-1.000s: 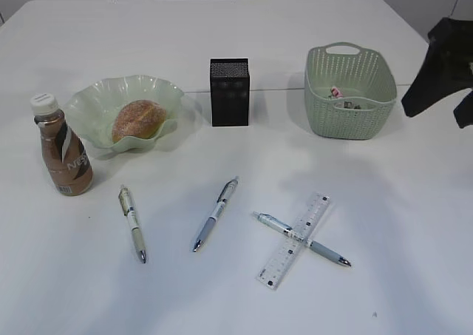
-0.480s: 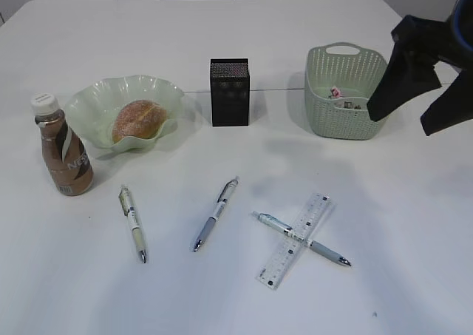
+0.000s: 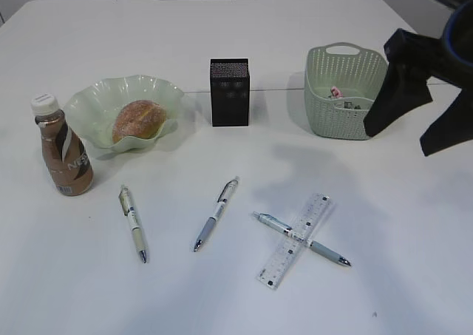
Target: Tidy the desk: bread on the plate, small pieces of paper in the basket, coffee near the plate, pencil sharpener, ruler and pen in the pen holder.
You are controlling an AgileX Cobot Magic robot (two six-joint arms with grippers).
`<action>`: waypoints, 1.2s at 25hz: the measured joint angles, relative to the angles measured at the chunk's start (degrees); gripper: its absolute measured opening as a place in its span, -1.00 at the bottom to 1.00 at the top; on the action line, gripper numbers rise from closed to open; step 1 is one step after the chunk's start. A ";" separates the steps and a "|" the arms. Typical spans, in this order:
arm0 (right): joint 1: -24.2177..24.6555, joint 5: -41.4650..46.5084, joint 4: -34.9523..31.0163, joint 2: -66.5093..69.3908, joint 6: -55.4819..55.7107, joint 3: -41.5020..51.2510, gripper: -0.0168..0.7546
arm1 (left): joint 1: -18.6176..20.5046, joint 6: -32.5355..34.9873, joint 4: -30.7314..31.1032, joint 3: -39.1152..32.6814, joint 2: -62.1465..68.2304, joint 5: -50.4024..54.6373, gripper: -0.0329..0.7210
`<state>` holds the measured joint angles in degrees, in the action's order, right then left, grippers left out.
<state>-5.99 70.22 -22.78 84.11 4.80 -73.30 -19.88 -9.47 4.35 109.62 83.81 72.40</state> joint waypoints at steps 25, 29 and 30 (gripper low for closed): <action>-3.90 -10.60 -7.62 0.00 6.03 8.11 0.48 | 0.00 0.11 3.93 -23.32 -28.58 0.26 0.32; -7.28 -15.21 -0.02 0.56 14.49 8.11 0.32 | 0.00 1.16 4.82 -27.74 -31.24 0.26 0.31; -7.28 -15.65 2.30 0.56 16.76 8.11 0.30 | 0.00 1.51 4.82 -28.84 -32.11 0.26 0.30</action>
<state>-13.27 54.57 -20.48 84.67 21.56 -65.18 -19.88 -7.96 9.17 80.78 51.71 72.66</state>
